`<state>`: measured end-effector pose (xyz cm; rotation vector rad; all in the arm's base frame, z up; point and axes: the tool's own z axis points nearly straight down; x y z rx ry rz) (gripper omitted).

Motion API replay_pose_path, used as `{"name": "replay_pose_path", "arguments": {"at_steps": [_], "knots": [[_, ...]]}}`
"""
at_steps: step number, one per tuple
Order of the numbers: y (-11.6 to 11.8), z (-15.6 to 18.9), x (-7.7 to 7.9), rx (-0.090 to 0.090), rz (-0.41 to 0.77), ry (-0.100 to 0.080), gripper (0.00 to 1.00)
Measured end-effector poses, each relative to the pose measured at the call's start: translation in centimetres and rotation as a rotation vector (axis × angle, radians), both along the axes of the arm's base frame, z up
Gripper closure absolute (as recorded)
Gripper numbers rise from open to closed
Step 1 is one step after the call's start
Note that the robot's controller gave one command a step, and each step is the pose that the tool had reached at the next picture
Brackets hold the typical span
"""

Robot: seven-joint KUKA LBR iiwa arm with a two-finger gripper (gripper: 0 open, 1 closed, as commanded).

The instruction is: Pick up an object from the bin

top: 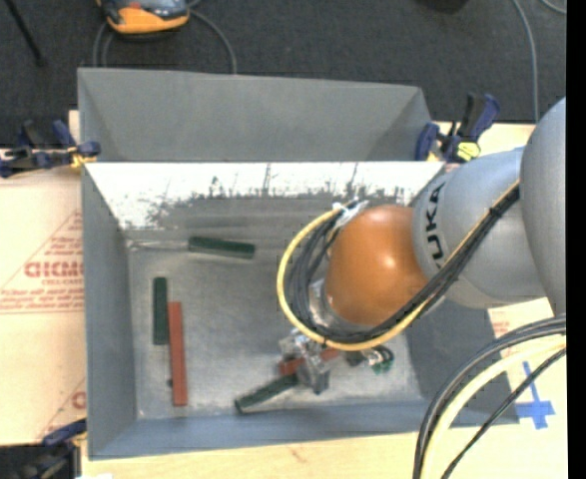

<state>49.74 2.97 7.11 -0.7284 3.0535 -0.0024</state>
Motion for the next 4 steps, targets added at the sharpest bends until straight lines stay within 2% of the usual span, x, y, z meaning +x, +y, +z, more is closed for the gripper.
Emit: {"name": "replay_pose_path", "arguments": {"at_steps": [1,2,3,4], "knots": [[0.08,-0.03,0.00,0.001,-0.002,0.000,0.00],[0.10,-0.08,-0.04,0.002,-0.003,0.001,1.00],[0.11,-0.08,-0.05,0.002,-0.004,0.001,0.00],[0.11,-0.08,-0.05,0.002,-0.004,0.001,0.00]]}}
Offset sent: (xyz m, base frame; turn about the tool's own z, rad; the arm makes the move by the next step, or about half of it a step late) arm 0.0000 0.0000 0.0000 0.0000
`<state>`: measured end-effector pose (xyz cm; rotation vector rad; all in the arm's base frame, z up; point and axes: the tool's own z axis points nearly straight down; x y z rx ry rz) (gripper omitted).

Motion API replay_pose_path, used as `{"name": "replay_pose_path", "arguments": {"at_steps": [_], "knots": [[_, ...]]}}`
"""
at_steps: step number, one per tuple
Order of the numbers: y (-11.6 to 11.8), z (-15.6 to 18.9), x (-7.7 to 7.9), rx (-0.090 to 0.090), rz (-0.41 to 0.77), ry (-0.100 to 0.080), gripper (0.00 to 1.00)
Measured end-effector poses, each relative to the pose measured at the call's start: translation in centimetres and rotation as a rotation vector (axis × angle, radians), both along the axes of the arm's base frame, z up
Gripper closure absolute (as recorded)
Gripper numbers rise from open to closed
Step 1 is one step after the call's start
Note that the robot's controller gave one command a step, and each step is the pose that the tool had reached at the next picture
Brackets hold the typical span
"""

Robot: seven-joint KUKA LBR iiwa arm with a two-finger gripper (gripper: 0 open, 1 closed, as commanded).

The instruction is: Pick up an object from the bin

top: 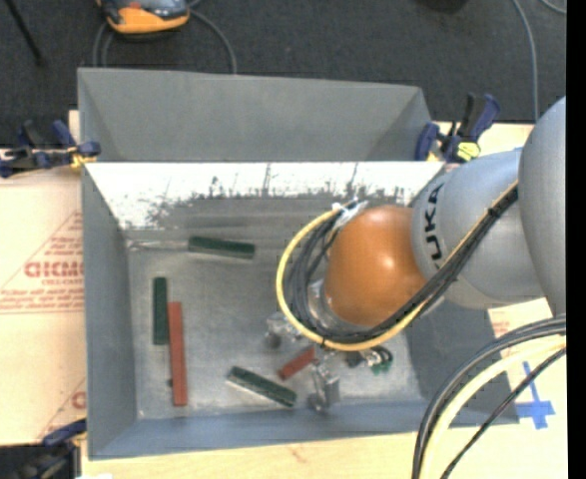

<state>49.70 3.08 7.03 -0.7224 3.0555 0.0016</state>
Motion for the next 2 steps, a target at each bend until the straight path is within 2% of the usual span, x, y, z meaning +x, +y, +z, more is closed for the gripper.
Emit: {"name": "replay_pose_path", "arguments": {"at_steps": [1,2], "knots": [[0.15,0.04,6.39,-0.001,-0.061,-0.001,1.00],[0.16,0.04,6.38,-0.001,-0.061,-0.001,1.00]]}}
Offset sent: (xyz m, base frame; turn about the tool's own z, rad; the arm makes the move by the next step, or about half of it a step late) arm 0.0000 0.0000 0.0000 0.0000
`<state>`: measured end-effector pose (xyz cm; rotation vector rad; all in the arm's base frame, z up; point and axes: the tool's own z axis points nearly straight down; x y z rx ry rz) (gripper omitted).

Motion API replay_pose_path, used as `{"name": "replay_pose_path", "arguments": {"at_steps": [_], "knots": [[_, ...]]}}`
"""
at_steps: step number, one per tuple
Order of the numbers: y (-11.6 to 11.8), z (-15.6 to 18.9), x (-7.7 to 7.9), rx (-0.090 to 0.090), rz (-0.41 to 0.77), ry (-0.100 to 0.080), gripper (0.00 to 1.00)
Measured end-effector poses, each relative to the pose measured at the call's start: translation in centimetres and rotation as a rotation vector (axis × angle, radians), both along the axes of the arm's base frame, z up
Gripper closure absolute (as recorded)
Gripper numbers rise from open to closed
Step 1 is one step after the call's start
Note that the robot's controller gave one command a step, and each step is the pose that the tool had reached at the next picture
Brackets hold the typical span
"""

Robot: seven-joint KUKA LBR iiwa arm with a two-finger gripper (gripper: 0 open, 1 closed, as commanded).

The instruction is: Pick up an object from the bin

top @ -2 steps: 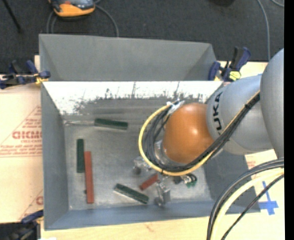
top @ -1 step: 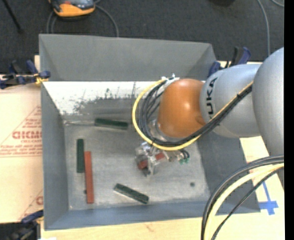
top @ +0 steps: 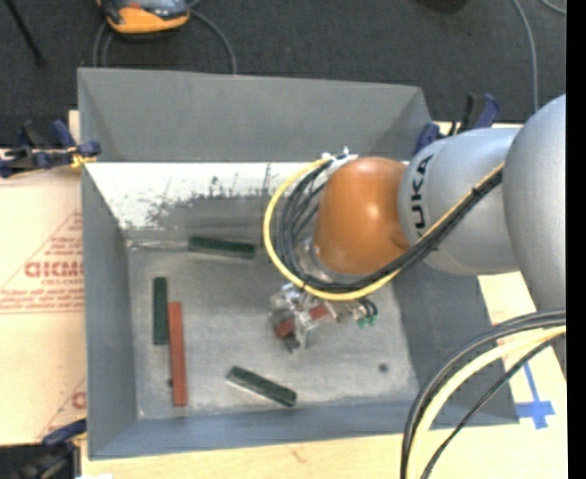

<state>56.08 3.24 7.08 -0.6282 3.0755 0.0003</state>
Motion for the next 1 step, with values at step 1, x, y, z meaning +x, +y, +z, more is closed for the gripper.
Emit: {"name": "replay_pose_path", "arguments": {"at_steps": [1], "knots": [[1.69,19.08,-0.20,-0.001,-0.039,-0.002,1.00]]}}
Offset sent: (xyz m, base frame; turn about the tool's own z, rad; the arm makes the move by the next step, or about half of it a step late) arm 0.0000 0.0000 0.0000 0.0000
